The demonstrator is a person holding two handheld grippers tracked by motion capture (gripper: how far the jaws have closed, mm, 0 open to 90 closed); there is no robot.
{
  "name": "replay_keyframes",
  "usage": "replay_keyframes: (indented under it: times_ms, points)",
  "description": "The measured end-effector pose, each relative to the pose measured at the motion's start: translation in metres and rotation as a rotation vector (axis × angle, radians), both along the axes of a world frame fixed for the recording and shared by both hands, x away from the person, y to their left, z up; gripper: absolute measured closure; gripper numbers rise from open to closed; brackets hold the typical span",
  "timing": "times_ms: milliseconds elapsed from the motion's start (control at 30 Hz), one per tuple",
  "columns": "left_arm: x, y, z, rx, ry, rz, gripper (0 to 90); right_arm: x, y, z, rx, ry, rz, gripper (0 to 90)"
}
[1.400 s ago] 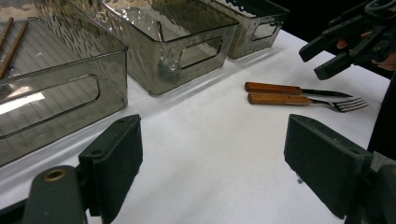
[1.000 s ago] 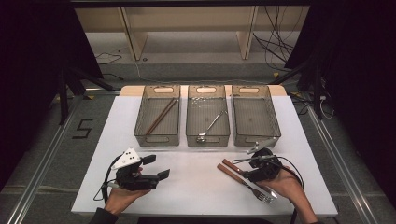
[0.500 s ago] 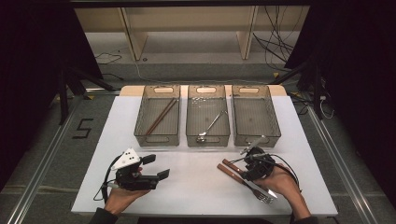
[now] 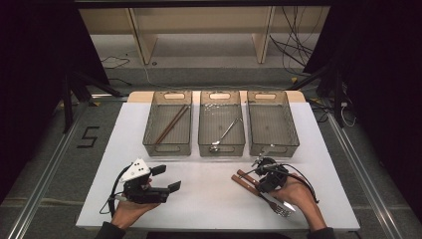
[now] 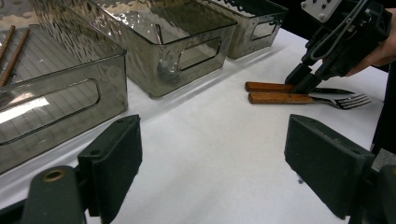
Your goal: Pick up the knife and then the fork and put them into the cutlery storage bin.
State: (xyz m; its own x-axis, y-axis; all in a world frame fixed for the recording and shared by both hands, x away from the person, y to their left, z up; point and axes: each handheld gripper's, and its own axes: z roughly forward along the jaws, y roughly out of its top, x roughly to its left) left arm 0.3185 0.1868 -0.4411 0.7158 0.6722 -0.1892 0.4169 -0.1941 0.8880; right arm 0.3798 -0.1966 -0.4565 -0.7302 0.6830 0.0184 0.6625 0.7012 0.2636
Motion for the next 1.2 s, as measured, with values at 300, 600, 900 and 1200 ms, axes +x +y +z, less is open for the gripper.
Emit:
replay_keyframes:
  times_ms: [300, 600, 900, 1200]
  points:
    - [-0.0003, -0.0005, 0.0002, 0.002, -0.003, -0.001, 18.8, 0.0014, 0.0062, 0.0007, -0.051, 0.002, 0.018, 74.3]
    - [-0.0004, -0.0006, 0.0004, 0.007, -0.004, -0.004, 18.8, 0.0027, 0.0088, 0.001, -0.065, 0.016, 0.014, 76.5]
    - [-0.0004, -0.0002, 0.0005, 0.004, -0.007, -0.003, 18.9, 0.0028, 0.0081, 0.0022, -0.071, 0.016, 0.022, 77.3]
    - [0.0, 0.0002, 0.0005, 0.008, -0.01, -0.003, 18.9, 0.0012, 0.0021, 0.0096, -0.038, -0.028, 0.009, 77.4]
